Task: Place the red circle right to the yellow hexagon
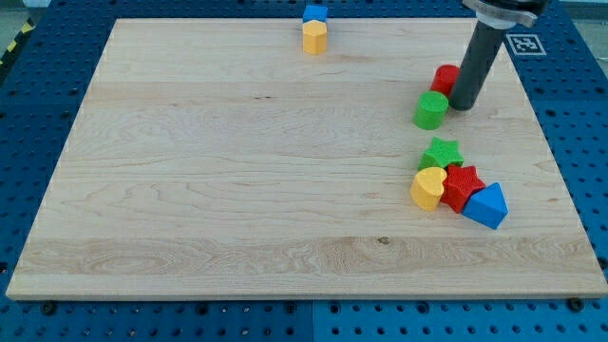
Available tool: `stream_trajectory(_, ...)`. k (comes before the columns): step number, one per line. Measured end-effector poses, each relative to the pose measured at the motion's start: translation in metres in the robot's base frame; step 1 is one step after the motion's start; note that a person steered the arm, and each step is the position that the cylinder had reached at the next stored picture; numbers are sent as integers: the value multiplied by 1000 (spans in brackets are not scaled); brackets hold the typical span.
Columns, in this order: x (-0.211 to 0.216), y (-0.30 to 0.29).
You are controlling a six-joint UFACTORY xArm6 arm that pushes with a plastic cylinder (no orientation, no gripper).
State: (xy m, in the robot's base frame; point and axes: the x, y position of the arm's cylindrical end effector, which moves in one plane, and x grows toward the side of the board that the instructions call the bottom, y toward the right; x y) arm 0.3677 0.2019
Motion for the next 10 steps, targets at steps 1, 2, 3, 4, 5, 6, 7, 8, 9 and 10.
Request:
stream_trajectory(1,-14,-12)
stream_trajectory(2,-27,-19)
stream_trajectory(3,-31,-26)
stream_trajectory(4,-32,-61)
stream_trajectory(5,-40,-74)
stream_trajectory(6,-43,-45)
stream_trajectory(7,-44,-3)
stream_trajectory(8,-47,16)
stream_trajectory(9,-43,3)
stream_trajectory(10,-50,-26)
